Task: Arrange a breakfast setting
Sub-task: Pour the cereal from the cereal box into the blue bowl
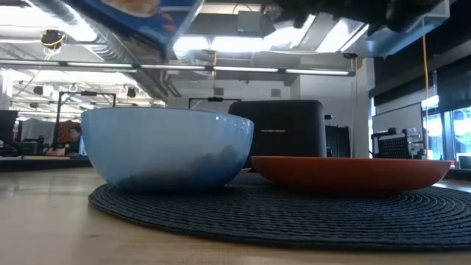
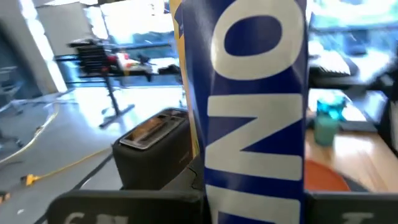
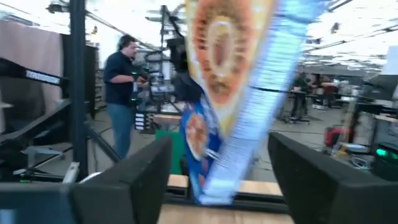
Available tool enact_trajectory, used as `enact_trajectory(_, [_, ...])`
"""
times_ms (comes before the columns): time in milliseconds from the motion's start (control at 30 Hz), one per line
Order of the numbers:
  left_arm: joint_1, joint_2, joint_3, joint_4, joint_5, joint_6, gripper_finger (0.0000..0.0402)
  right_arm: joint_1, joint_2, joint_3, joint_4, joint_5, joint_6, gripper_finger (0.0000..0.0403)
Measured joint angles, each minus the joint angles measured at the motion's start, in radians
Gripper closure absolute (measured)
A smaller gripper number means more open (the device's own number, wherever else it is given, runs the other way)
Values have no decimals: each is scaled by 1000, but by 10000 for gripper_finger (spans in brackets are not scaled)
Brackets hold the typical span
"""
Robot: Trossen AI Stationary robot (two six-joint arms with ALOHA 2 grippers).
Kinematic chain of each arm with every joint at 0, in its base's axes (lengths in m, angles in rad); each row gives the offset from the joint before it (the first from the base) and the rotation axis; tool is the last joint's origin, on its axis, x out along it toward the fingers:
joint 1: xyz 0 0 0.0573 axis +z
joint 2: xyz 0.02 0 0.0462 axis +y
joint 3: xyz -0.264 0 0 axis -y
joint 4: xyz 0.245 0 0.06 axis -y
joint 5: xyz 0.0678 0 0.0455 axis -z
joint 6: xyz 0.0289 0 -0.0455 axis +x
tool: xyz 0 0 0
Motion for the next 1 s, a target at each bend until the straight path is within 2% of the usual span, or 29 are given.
enact_trajectory(133, [28,-1,-140,252,-10,37,376,0,66,133,-128,-37,8,76])
enact_trajectory(267, [64,8,-233,481,118,104,376,-7,123,266,-277,36,-1,15])
enact_trajectory(333, [75,8,-260,543,180,105,376,-22,144,324,-319,6,1,9])
enact_trajectory(467, [101,8,-285,558,198,106,376,-36,184,392,-338,-108,12,27])
enact_trajectory(600, [123,7,-293,559,232,106,376,-34,233,426,-338,-175,27,40])
enact_trajectory(833, [157,8,-294,561,281,98,376,-32,303,450,-343,-184,30,64])
enact_trajectory(1000, [159,8,-294,560,276,73,368,-32,308,452,-339,-178,27,135])
